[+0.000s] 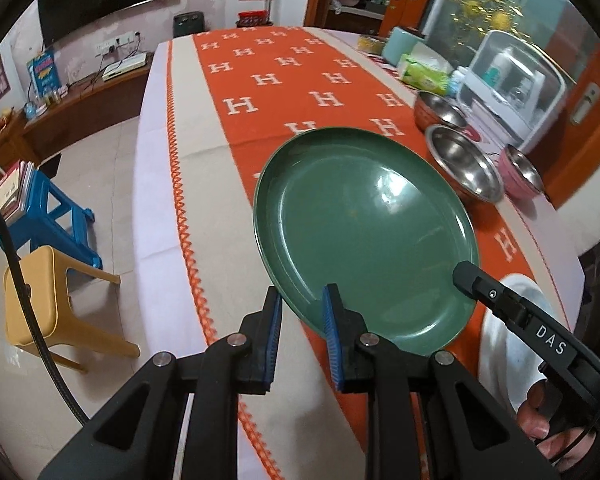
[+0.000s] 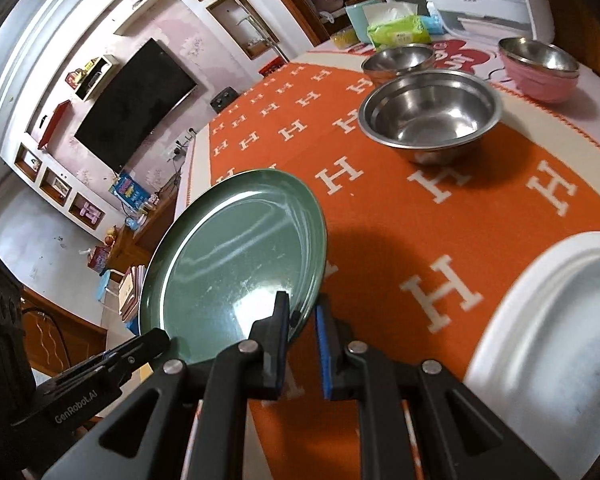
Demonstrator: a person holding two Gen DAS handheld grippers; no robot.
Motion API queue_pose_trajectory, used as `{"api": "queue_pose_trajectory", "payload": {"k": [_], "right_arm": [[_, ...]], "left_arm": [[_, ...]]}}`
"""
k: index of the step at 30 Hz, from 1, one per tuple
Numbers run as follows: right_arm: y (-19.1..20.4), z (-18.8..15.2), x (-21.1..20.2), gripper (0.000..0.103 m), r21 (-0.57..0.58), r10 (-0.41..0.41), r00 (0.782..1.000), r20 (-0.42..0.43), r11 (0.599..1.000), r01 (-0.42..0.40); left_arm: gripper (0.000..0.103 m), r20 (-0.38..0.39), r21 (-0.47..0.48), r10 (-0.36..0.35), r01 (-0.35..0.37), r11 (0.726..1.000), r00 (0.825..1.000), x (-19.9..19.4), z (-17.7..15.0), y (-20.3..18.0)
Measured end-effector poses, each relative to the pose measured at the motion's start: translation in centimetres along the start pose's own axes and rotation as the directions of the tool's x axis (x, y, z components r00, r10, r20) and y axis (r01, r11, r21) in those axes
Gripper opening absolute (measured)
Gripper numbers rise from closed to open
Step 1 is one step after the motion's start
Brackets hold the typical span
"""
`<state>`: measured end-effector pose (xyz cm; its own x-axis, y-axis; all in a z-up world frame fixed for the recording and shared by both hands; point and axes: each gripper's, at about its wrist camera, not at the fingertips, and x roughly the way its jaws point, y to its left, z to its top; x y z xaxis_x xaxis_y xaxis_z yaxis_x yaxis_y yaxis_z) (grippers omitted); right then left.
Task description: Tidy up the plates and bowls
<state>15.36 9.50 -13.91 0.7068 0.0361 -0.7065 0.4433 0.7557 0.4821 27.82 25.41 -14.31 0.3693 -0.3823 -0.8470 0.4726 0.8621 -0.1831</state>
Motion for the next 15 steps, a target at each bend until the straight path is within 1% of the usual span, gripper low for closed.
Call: {"api": "queue_pose_trajectory", "payload": {"k": [9,15], "right_arm": [[-1.6,-1.5,-5.2,0.013,-0.043,0.001,0.999,0.039,0.999,0.000],[-3.3,-2.3,-8.5,0.013,-0.045,-0.031,0.997,0.069,0.998,0.034]], "left_arm": [[0.019,0.006,0.066,-0.060,0.059,0.996,0.998,-3.3,-2.8,-3.5],[0.020,0.001,0.119,-0.111,0.110,0.987,0.994,-4.2,-4.0,-6.6]]}}
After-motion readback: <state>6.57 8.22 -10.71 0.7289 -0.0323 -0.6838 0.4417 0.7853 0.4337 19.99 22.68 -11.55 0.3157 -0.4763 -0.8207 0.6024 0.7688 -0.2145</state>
